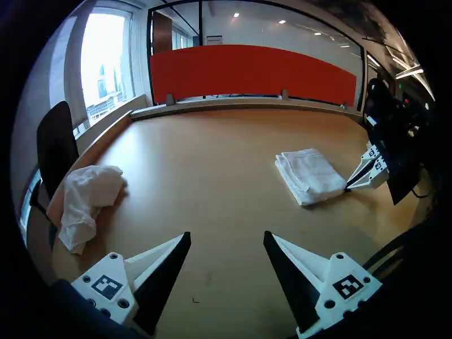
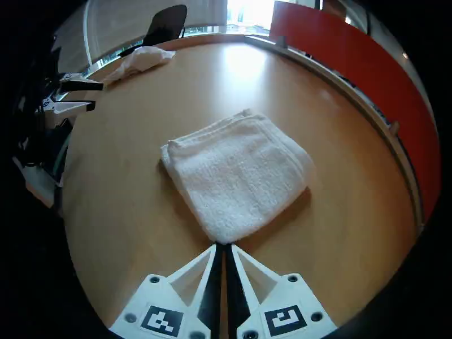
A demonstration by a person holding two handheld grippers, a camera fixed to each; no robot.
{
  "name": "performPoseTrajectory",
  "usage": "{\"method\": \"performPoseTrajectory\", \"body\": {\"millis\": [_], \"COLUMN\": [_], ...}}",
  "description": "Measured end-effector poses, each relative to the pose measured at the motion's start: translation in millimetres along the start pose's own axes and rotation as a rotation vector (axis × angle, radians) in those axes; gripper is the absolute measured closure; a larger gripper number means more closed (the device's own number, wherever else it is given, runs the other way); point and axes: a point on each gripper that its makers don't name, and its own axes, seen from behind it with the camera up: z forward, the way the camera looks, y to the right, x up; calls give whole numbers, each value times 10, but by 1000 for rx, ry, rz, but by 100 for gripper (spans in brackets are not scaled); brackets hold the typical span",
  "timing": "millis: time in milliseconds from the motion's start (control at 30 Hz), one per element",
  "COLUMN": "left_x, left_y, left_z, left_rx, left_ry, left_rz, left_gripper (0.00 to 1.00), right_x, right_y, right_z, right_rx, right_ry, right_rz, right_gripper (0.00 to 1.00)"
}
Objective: Fold towel
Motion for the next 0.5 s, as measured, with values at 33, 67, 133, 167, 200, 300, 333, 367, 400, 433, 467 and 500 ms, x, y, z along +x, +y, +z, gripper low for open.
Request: {"method": "performPoseTrajectory", "body": {"millis": [33, 67, 133, 167, 200, 300, 333, 367, 400, 433, 467, 500], "left_x": [0, 0, 3, 6, 8, 23, 27, 31, 34, 40, 44, 49], "left_y": [2, 5, 7, 6, 6, 4, 3, 2, 1, 1, 0, 0], "left_z": [0, 0, 0, 1, 2, 1, 0, 0, 0, 0, 0, 0], "left_rx": [0, -1, -1, -1, -2, -2, -2, -2, -2, -2, -2, -3], "left_ry": [0, 1, 2, 2, 2, 5, 6, 6, 7, 8, 9, 10], "left_rz": [0, -1, -1, -1, -1, 1, 1, 1, 1, 1, 1, 1], "left_gripper": [4, 4, 4, 4, 4, 4, 4, 4, 4, 4, 4, 4], "right_x": [7, 14, 32, 42, 53, 126, 165, 200, 236, 281, 322, 363], "right_y": [5, 10, 27, 38, 49, 95, 116, 136, 155, 181, 205, 228], "right_z": [-6, -12, -29, -39, -49, -105, -132, -157, -181, -211, -237, -263], "right_rx": [-2, -4, -10, -13, -16, -26, -30, -33, -37, -41, -46, -50], "right_ry": [2, 3, 7, 8, 9, 21, 27, 33, 38, 43, 47, 52], "right_rz": [-2, -4, -9, -12, -15, -27, -31, -34, -38, -42, -46, -50], "right_gripper": [97, 97, 97, 97, 97, 97, 97, 97, 97, 97, 97, 97]}}
